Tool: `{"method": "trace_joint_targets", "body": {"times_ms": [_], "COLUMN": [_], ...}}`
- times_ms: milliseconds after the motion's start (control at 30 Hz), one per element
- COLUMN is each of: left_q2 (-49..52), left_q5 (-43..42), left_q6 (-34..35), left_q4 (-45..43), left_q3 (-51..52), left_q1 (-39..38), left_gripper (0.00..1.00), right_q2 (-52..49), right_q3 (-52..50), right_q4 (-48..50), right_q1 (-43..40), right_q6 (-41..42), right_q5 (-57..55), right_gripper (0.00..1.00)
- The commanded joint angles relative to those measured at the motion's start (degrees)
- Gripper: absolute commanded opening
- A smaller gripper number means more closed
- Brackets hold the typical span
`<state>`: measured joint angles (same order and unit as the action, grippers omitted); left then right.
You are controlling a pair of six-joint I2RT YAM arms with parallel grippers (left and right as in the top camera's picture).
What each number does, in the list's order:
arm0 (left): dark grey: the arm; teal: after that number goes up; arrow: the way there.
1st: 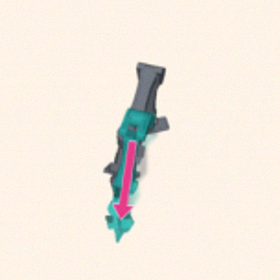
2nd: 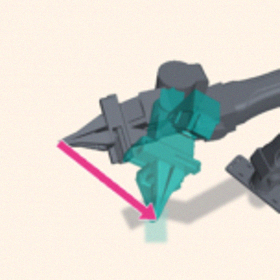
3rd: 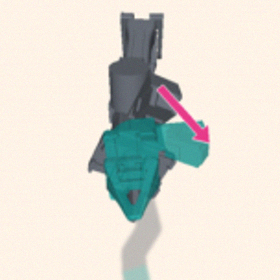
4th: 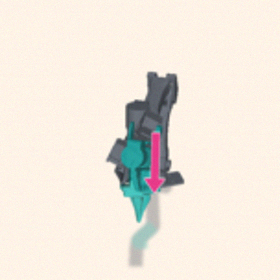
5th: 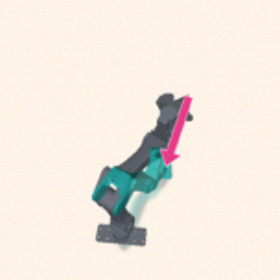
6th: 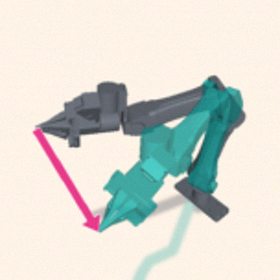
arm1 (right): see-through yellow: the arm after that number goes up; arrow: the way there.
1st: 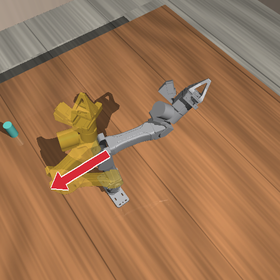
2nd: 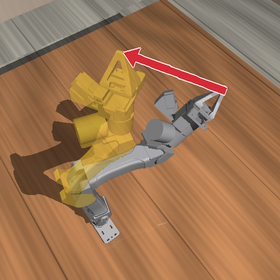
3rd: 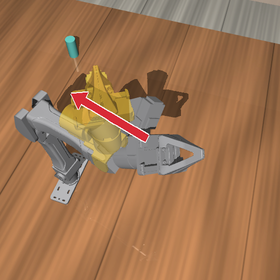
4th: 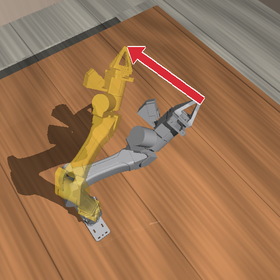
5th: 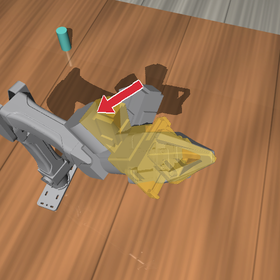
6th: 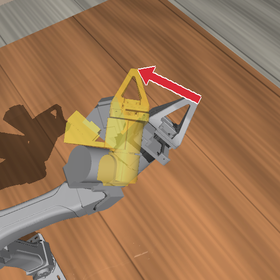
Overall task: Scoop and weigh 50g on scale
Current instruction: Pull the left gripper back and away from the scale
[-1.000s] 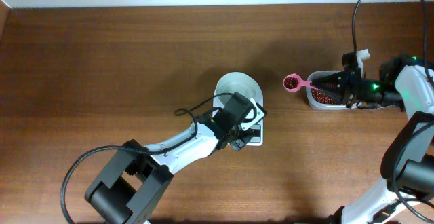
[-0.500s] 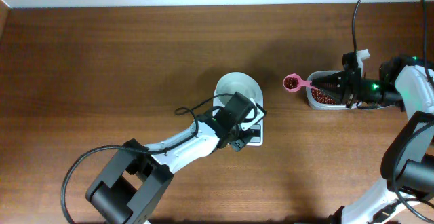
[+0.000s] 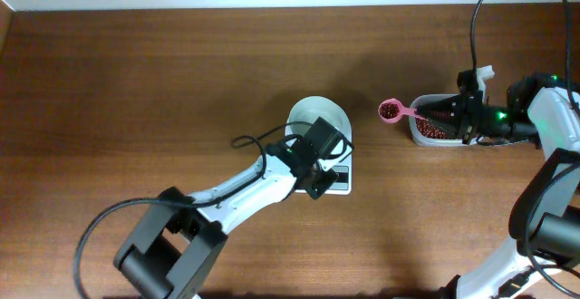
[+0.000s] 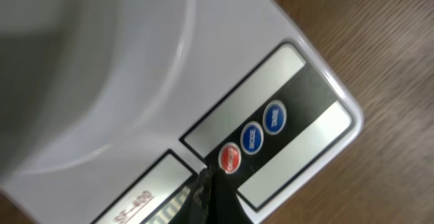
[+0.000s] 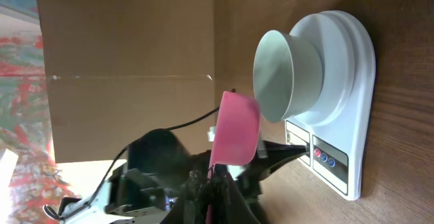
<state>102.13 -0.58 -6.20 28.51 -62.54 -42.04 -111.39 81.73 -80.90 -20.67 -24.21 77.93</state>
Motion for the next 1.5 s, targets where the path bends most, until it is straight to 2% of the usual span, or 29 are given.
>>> {"method": "trace_joint_targets", "body": {"times_ms": [0,233,367,467,567,733,800,867,900,933,967,1067,1133,1200,1333,1467], "left_q2": [-8.4,-25.8,-33.5,-38.4,-39.2,-36.7,-34.4,-32.4,-30.7,-29.9,-29.3,-26.5,-25.3,-24.6,-26.4,-31.3], "left_q5": [0.4,0.6,1.5,-0.1,-6.9,-7.6,-12.8,-13.6,-13.6,-13.6,-13.6,-12.9,-7.0,-7.2,-6.9,-7.4], "left_q6": [0.5,0.5,0.3,0.0,-2.8,-9.0,-14.2,-15.2,-15.1,-15.1,-15.1,-15.1,-15.1,-15.1,-22.4,-26.5], "left_q4": [5.2,9.0,14.1,19.8,27.0,38.8,43.5,45.5,46.2,46.3,46.2,46.1,46.2,48.3,47.6,47.2], "left_q3": [-4.2,-4.5,-4.5,-4.7,-7.4,-17.2,-19.6,-19.6,-19.6,-19.6,-19.6,-19.6,-19.6,-19.6,-19.6,-19.6], "left_q1": [0.1,0.2,2.7,9.6,16.1,19.6,19.6,19.6,19.6,19.6,19.6,19.6,19.6,19.6,19.6,21.8], "left_gripper": [0.00,0.02,0.13,0.21,0.31,0.35,0.38,0.45,0.56,0.95,0.99,1.00,0.99,0.99,0.99,0.99], "right_q2": [-0.3,-0.3,-0.3,-0.3,-0.3,-0.3,-0.3,-0.3,-0.3,-0.3,-0.3,-0.3,-0.3,-0.3,-0.3,-0.3], "right_q3": [-0.2,-0.2,-0.2,-0.2,-0.2,-0.2,-0.2,-0.2,-0.2,-0.2,-0.2,-0.2,-0.2,-0.2,-0.2,-0.2], "right_q4": [-0.6,-0.7,-0.7,-0.8,-0.8,-0.8,-0.8,-0.8,-0.8,-0.8,-0.8,-0.8,-0.7,-0.7,-0.8,-0.8], "right_q1": [0.1,0.1,0.1,0.2,0.2,0.7,1.7,2.4,2.8,2.8,2.8,2.8,2.8,2.8,2.8,2.8], "right_q6": [-0.9,-0.9,-0.9,-0.9,-0.9,-0.9,-0.9,-0.9,-0.9,-0.9,-0.9,-0.9,-0.9,-0.9,-0.9,-0.9], "right_q5": [0.9,0.9,0.9,1.0,1.0,0.9,0.9,1.0,0.9,0.9,0.9,0.9,0.9,1.0,0.9,0.9], "right_gripper": [0.04,0.04,0.04,0.04,0.04,0.04,0.04,0.04,0.04,0.04,0.04,0.04,0.04,0.04,0.04,0.04]}}
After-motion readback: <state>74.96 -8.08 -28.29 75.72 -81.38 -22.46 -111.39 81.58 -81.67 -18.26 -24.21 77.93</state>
